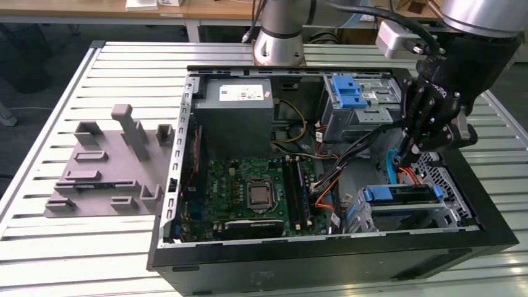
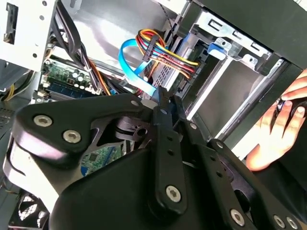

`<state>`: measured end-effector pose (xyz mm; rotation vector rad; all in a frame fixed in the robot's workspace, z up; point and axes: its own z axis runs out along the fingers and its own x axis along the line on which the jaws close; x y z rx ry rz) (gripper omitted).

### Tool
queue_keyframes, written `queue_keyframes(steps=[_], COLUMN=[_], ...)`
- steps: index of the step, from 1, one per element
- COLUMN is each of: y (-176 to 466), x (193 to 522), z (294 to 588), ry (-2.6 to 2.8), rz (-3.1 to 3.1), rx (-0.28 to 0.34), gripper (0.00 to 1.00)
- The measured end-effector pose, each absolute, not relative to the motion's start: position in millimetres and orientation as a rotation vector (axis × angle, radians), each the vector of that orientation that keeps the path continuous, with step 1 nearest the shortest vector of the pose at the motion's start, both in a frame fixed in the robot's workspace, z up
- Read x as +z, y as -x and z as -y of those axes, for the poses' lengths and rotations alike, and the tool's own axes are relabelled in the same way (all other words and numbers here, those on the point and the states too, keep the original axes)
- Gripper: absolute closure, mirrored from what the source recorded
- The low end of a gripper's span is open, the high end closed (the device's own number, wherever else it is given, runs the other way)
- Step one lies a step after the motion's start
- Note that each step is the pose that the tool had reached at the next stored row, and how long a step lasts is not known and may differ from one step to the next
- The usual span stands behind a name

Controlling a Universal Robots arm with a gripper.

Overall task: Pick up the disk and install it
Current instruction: 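Insert the second disk wire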

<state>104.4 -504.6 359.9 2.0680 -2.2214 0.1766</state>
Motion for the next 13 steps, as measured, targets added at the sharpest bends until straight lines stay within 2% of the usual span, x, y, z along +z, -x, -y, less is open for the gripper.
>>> queue_keyframes(steps=[13], y=[-103], x=[353], z=[520], ry=[-2.076], rz=[2.231], rx=[0.172], gripper=[0.80])
